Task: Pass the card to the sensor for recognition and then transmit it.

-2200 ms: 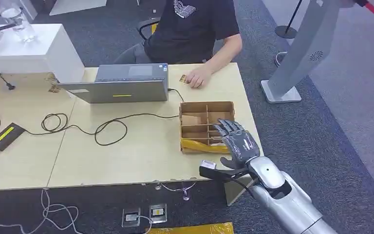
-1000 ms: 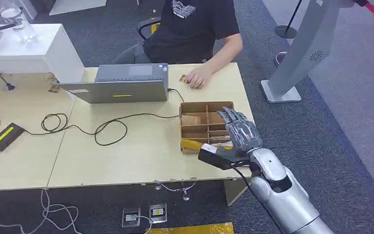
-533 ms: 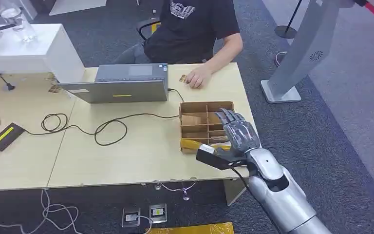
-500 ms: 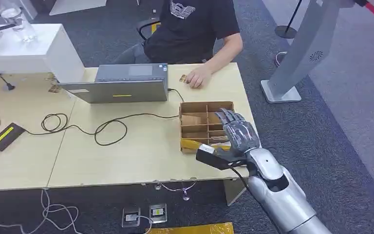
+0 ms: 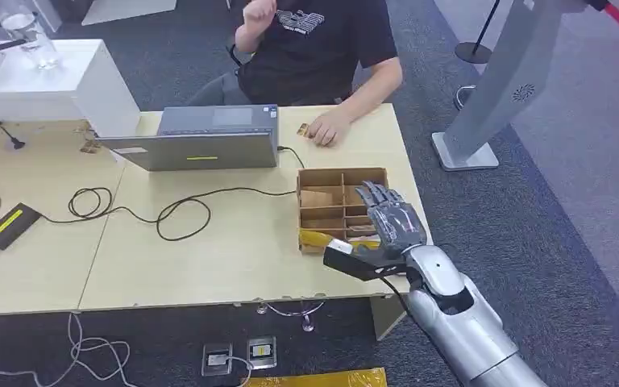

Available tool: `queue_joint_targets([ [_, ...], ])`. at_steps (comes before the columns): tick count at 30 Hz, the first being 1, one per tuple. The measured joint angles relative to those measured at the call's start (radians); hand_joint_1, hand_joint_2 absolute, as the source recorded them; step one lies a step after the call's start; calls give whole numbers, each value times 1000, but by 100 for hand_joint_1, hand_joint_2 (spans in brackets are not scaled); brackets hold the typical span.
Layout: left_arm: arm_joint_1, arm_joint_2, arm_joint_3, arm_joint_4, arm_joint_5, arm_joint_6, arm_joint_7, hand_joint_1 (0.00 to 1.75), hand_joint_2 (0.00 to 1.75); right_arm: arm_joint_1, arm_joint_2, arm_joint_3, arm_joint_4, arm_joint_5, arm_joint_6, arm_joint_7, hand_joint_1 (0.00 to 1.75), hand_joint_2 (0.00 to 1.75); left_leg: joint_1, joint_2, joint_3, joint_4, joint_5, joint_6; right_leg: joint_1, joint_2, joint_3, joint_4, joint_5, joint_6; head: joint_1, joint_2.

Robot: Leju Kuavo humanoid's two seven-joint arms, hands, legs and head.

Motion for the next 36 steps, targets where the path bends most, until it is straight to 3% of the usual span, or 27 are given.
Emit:
queue_joint_targets([
  [27,0,0,-12,0,0,0,0,0,0,1,0,0,30,-2,26,7,0,175,0,0,0,0,0,0,0,0,0,0,0,0,0,0],
  [28,0,0,-14,0,0,0,0,0,0,1,0,0,31,-2,27,8,7,175,0,0,0,0,0,0,0,0,0,0,0,0,0,0],
  [29,0,0,-14,0,0,0,0,0,0,1,0,0,32,-2,27,8,73,175,0,0,0,0,0,0,0,0,0,0,0,0,0,0],
  [30,0,0,-14,0,0,0,0,0,0,2,0,0,32,-2,27,8,169,175,0,0,0,0,0,0,0,0,0,0,0,0,0,0],
  [36,0,0,-15,0,0,1,0,0,0,3,-1,0,33,-2,31,8,175,175,0,0,0,0,0,0,0,0,0,0,0,0,0,0],
])
